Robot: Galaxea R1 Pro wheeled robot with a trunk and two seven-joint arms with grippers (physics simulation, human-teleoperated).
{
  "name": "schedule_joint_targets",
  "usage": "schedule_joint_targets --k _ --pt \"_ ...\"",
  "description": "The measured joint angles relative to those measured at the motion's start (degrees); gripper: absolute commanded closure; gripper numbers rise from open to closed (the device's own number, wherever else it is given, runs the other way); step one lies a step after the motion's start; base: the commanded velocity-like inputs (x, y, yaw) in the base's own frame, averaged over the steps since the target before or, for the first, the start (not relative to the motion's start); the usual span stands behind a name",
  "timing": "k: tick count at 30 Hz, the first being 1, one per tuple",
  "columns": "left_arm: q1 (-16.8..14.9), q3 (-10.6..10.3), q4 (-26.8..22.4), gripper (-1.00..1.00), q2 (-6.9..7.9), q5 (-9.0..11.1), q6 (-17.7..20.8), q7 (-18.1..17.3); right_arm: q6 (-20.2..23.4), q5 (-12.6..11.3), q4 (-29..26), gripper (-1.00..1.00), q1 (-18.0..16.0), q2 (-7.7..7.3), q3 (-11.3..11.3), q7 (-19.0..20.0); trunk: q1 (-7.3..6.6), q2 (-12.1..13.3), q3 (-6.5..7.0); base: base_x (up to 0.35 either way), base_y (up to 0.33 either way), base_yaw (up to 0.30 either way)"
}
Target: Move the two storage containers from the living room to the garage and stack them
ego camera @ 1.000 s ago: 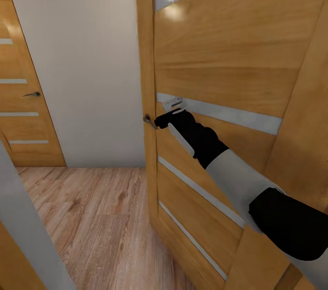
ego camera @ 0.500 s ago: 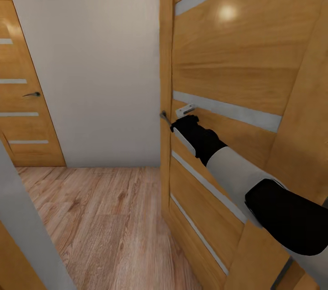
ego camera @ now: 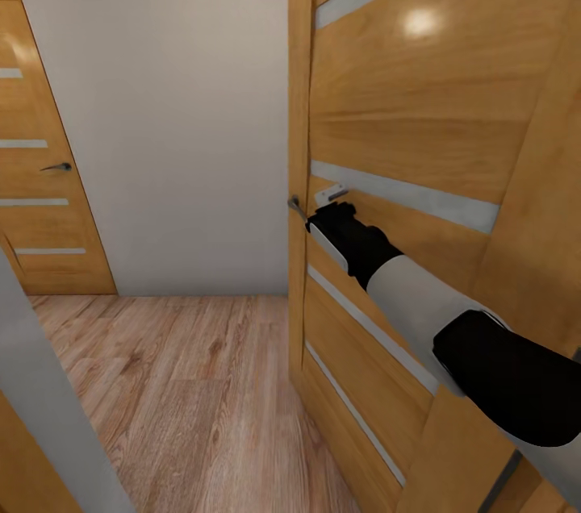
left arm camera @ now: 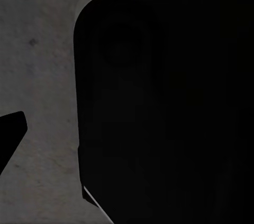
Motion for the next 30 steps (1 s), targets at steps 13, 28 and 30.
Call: schedule_joint_targets --k 13,28,30 --pt "0.0 0.0 0.0 -1.0 0.0 0.0 0.0 0.0 1.9 -0.5 -11.6 -1.0 0.2 0.0 -0.3 5.5 0.0 0.0 0.0 0.0 0.0 0.0" --pt "0.0 0.1 0.0 -1.0 0.06 0.1 0.0 -0.1 2.4 -2.7 -12.5 -1.0 0.8 0.0 -0.2 10.9 0.0 0.0 0.0 0.0 0.0 0.0" --pt "0.0 0.1 0.0 -1.0 0.05 0.1 0.0 0.0 2.5 -2.9 -12.5 -1.0 0.8 0.0 -0.2 10.9 0.0 0.0 0.0 0.0 0.0 0.0"
